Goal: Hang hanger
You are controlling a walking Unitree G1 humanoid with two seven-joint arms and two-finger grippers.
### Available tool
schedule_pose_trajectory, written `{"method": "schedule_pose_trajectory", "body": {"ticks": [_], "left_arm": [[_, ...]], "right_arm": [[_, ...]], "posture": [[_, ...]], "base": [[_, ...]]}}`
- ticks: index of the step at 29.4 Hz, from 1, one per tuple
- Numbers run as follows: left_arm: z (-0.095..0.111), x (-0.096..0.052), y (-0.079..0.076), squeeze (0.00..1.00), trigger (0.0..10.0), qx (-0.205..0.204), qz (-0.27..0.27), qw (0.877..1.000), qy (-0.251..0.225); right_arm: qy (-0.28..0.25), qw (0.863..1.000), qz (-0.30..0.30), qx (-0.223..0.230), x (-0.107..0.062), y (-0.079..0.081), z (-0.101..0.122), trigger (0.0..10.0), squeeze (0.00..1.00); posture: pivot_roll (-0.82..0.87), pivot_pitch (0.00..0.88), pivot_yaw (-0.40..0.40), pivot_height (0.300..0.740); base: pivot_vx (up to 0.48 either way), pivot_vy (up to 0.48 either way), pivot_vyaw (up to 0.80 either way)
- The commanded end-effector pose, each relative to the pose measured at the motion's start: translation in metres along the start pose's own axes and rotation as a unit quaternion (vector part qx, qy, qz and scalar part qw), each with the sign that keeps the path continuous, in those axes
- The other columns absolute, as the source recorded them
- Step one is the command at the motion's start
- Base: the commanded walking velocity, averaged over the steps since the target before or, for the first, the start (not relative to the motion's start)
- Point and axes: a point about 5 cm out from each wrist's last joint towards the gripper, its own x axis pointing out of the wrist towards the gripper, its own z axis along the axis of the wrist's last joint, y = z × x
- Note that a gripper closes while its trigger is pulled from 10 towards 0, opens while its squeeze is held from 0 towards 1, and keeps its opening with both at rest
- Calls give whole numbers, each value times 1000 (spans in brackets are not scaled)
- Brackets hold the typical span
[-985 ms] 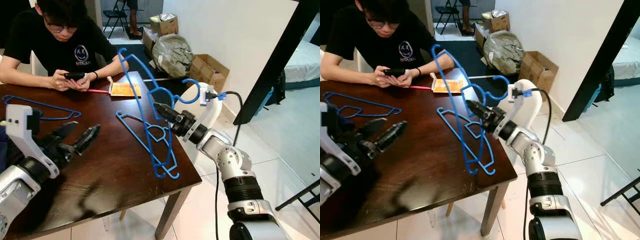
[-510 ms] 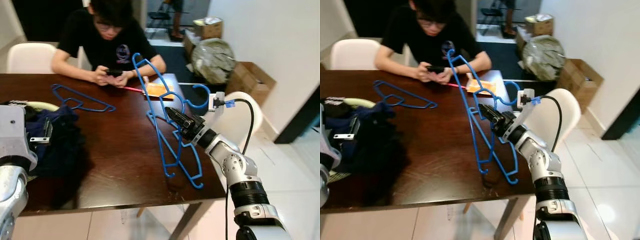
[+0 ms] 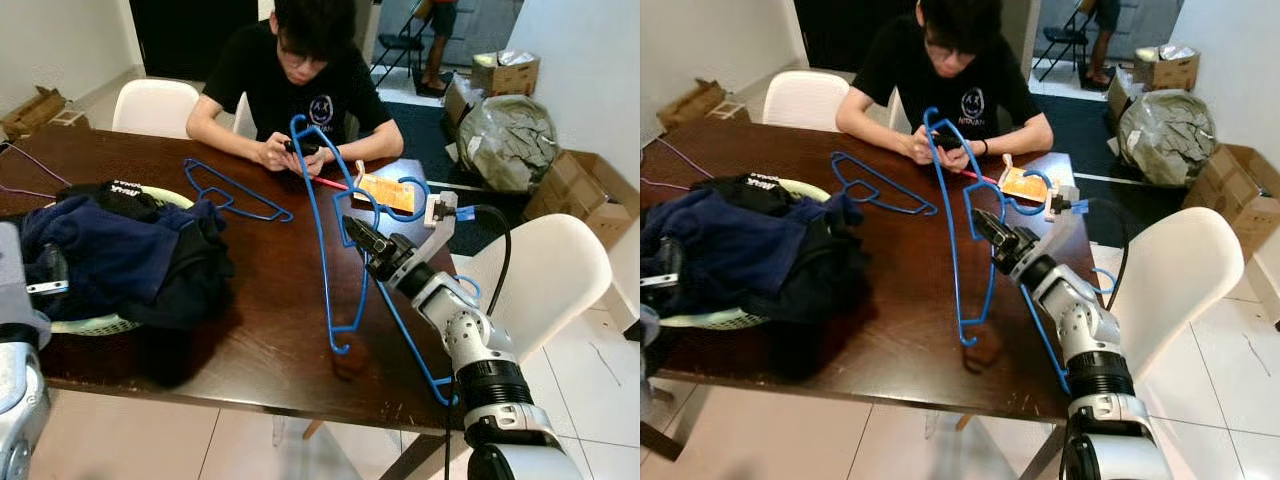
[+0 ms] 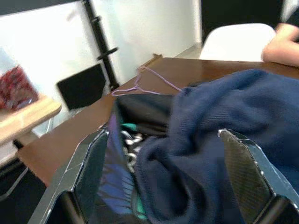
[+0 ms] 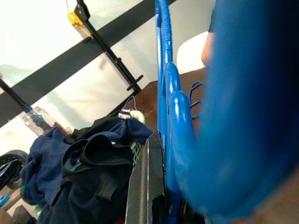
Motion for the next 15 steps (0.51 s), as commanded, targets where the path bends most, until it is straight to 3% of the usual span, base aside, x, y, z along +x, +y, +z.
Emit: {"method": "schedule_pose_trajectory", "body": {"ticks": [1,3,6,9,13,15], "left_arm": [[0,4,6,0,10000,-12,21,1000,0],[0,14,18,0,10000,-21,48,999,0],[-8,20,20,0,10000,-48,52,997,25],[-24,23,9,0,10000,-111,37,990,75],[-26,23,6,0,10000,-122,34,989,81],[-34,21,-6,0,10000,-131,14,986,107]], "right_arm": [[-3,1000,-2,-5,0,-1,0,10000,0],[-4,1000,0,-9,0,0,-1,10000,0],[-5,1000,1,-10,1,0,0,10000,0],[-7,1000,2,-12,2,0,1,10000,0],[-8,1000,2,-12,2,0,1,10000,0],[-10,1000,1,-13,1,-1,2,10000,0]], "posture": [[180,0,-103,740],[180,0,-105,740],[177,0,-104,740],[171,0,-104,740],[165,0,-102,740],[159,0,-100,740]], "base": [[0,0,0],[0,0,0],[0,0,0],[0,0,0],[0,0,0],[0,0,0]]}}
